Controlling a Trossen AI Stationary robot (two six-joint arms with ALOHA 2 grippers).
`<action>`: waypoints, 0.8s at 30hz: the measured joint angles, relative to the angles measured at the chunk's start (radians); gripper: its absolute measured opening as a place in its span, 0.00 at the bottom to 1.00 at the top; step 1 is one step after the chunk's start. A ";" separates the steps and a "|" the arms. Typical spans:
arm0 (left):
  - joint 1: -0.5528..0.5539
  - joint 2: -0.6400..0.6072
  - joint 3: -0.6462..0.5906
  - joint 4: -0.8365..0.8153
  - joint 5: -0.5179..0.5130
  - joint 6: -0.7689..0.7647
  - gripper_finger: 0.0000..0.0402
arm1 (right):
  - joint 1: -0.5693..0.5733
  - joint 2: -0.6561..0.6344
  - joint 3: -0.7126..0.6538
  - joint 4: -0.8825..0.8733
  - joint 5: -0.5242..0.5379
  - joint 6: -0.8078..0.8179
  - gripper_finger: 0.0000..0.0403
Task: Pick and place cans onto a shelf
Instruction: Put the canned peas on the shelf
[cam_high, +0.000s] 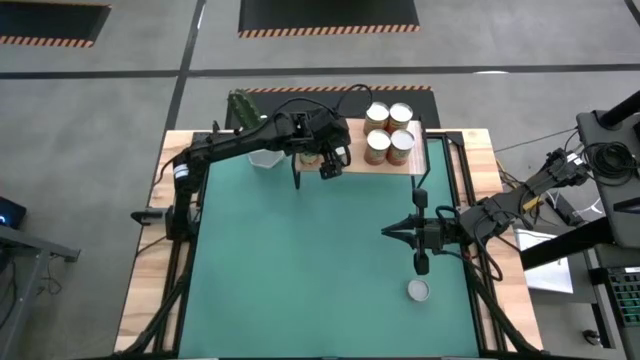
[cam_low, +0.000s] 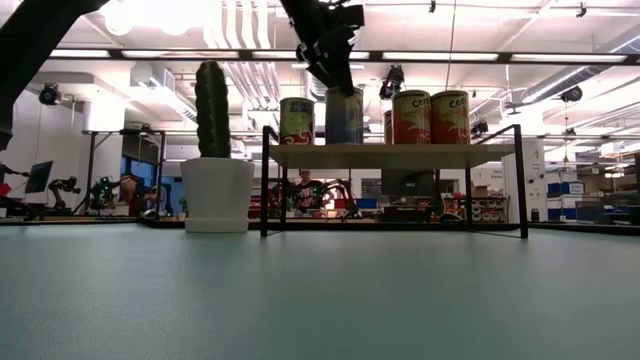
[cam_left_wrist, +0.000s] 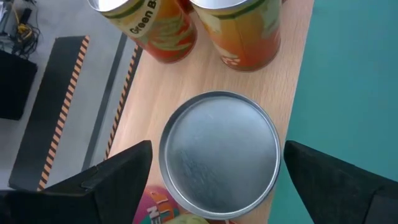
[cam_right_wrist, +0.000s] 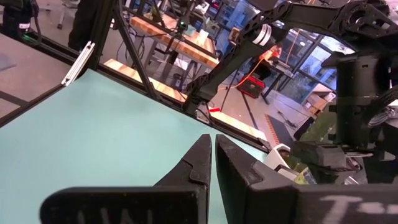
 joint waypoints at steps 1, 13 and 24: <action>0.000 0.000 0.000 0.000 0.000 0.005 0.86 | 0.000 0.000 0.000 -0.004 0.000 0.000 0.03; -0.020 -0.063 0.000 -0.007 0.001 0.097 0.85 | 0.000 0.000 -0.001 -0.010 0.001 -0.009 0.03; -0.047 -0.045 -0.004 -0.147 0.209 0.381 0.44 | 0.000 0.000 -0.001 -0.011 0.055 -0.019 0.03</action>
